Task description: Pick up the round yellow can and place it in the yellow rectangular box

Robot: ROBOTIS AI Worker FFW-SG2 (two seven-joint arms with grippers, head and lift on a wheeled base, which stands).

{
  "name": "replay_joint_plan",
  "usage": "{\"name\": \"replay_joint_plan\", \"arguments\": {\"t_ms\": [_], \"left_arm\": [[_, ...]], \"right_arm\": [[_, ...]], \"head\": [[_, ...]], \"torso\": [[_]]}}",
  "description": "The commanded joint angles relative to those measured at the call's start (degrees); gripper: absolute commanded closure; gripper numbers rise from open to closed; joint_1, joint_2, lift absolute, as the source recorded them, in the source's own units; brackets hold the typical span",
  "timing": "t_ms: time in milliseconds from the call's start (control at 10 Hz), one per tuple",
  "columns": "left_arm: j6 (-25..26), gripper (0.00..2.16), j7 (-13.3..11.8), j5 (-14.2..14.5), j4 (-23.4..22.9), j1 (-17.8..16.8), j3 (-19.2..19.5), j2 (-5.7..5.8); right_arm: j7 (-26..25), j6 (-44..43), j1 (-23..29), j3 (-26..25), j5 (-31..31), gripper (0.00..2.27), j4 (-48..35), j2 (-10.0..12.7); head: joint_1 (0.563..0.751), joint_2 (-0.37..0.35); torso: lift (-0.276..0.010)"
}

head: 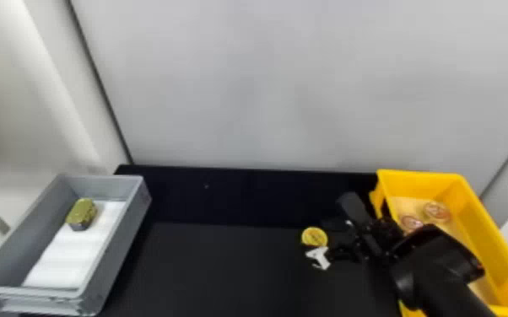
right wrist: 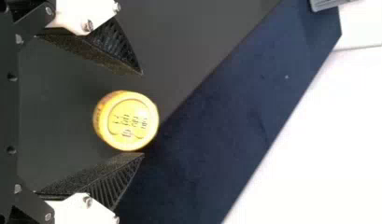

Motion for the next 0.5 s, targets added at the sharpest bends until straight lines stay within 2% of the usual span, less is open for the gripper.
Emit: {"name": "replay_joint_plan", "arguments": {"t_ms": [0,400], "left_arm": [[0.0,0.13,-0.2,-0.01,-0.02,0.0,0.04,-0.03],[-0.18,0.13,-0.29,-0.01,-0.02,-0.08,-0.05,-0.03]], "right_arm": [[-0.69,-2.4,-0.2,0.67,2.54,0.2,-0.95,0.5],[-0.42,-1.7,-0.47,0.32,3.77,0.22,0.37,0.24]], "head": [[0.663,0.054],[0.663,0.054]], "torso": [[-0.01],[-0.01]]}}
